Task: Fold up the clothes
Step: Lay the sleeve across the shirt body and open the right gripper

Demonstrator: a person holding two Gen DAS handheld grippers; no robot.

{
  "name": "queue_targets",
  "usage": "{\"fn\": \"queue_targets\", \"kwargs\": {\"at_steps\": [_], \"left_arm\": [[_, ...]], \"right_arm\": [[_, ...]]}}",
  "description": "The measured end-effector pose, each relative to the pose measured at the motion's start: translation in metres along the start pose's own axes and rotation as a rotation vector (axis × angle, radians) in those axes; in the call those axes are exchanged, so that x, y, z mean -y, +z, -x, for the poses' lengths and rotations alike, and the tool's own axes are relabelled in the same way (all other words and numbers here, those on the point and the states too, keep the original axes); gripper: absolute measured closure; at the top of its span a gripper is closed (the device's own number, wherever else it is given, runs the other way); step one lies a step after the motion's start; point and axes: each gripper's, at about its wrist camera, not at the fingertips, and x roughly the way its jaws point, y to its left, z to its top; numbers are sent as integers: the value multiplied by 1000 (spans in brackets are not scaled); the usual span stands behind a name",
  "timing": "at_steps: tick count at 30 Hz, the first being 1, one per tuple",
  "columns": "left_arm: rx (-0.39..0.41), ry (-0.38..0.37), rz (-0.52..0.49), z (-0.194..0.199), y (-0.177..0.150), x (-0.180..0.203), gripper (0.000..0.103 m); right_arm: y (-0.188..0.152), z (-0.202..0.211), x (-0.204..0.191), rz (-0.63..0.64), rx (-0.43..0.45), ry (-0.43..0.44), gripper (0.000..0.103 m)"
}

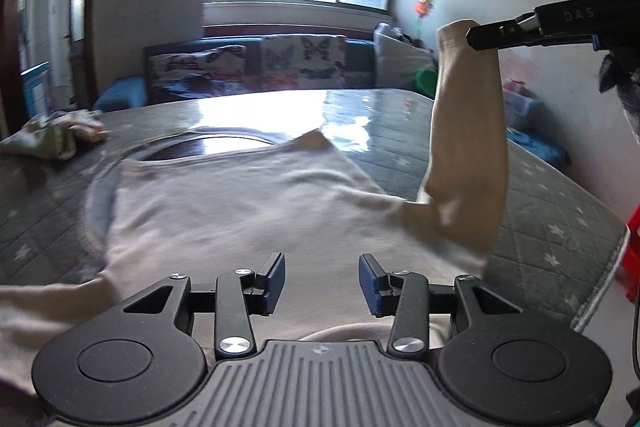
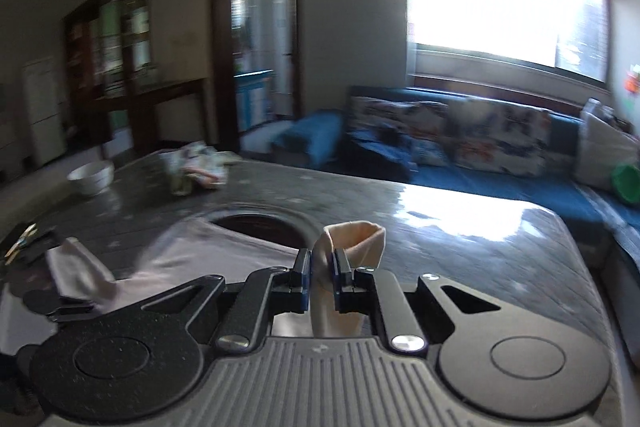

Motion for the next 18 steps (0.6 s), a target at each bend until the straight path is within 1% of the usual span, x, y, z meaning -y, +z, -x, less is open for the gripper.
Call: {"fn": "queue_targets", "kwargs": {"at_steps": [4, 9, 18], "left_arm": [[8, 28, 39, 9, -5, -13, 58], [11, 54, 74, 18, -13, -23, 57], [8, 90, 105, 25, -20, -32, 57]], "right_arm": [[8, -23, -36, 64, -26, 87, 93], [6, -51, -72, 113, -72, 180, 93], [-16, -97, -110, 141, -175, 288, 93]]}}
